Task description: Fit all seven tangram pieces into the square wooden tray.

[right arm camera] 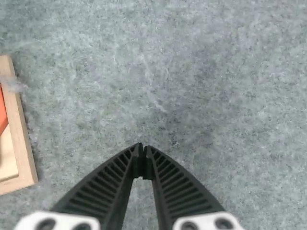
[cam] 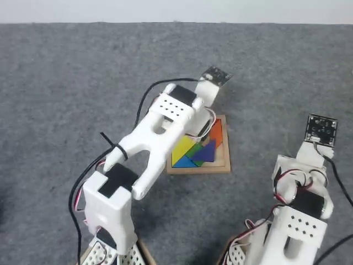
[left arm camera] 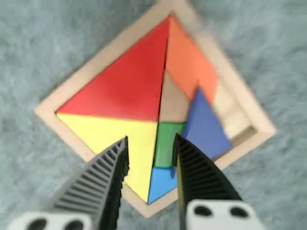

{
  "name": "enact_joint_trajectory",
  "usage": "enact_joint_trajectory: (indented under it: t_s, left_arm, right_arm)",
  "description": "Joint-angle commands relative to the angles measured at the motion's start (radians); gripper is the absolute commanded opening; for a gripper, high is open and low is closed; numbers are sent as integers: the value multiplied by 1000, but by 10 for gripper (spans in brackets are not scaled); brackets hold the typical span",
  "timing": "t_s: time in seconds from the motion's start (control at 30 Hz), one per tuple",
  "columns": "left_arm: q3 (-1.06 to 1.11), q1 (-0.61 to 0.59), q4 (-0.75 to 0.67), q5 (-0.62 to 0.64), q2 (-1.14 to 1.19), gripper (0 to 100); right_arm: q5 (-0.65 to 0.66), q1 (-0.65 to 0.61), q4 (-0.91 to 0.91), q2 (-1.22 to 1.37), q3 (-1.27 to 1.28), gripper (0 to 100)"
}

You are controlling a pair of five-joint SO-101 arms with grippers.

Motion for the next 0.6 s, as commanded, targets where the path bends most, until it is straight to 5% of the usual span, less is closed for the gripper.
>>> enact_joint_trajectory:
  t_s: [0.0, 0.57]
  left_arm:
    - [33, -6, -66, -15, -57, 148]
    - [102, 87, -104, -18, -57, 148]
  right_arm:
    - [12, -15, -5, 8, -48, 7]
    - [12, -15, -5, 8, -48, 7]
